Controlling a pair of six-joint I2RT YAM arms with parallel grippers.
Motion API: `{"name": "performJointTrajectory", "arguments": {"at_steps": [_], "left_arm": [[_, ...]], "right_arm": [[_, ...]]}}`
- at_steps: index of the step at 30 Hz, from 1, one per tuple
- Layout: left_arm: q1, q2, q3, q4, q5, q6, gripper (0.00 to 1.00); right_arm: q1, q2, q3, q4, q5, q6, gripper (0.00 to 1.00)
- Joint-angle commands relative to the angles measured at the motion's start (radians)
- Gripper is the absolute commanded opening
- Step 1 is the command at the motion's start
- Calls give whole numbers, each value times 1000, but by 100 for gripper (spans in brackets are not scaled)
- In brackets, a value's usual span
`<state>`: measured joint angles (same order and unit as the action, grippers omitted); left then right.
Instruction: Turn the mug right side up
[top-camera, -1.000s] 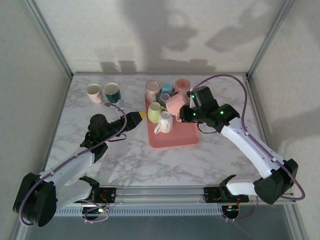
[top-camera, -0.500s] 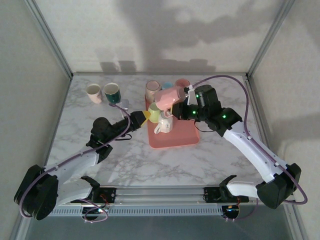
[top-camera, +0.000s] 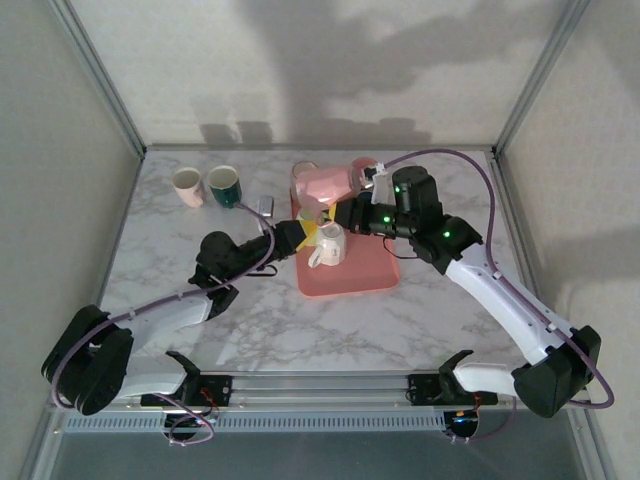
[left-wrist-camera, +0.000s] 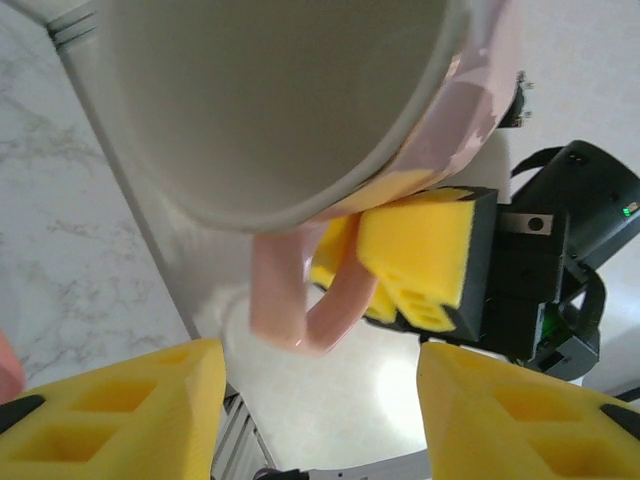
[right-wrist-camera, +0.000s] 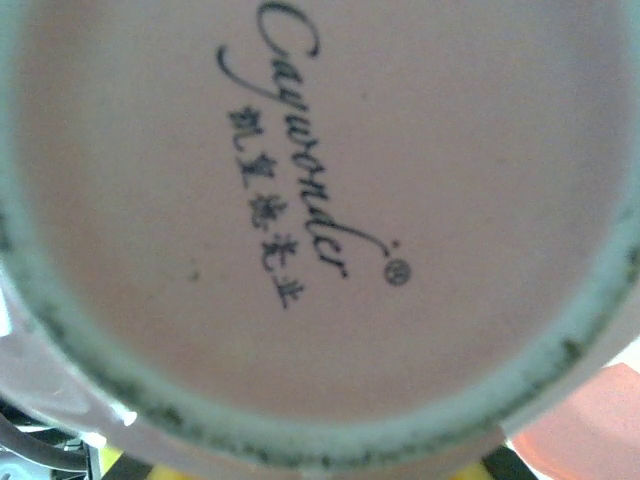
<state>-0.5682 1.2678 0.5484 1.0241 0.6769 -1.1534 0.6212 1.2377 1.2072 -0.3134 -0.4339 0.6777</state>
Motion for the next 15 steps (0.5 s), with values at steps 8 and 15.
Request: {"name": "performJointTrajectory", "arguments": {"at_steps": [8,15], "left_arm": [[-24,79,56,196,-31,-64,52],[-26,119,76,249,-46,-84,43]], "right_arm": [[-6,-23,-34,232,-108,88,0],[-6,-26,-73,295,-132,138,0]]}}
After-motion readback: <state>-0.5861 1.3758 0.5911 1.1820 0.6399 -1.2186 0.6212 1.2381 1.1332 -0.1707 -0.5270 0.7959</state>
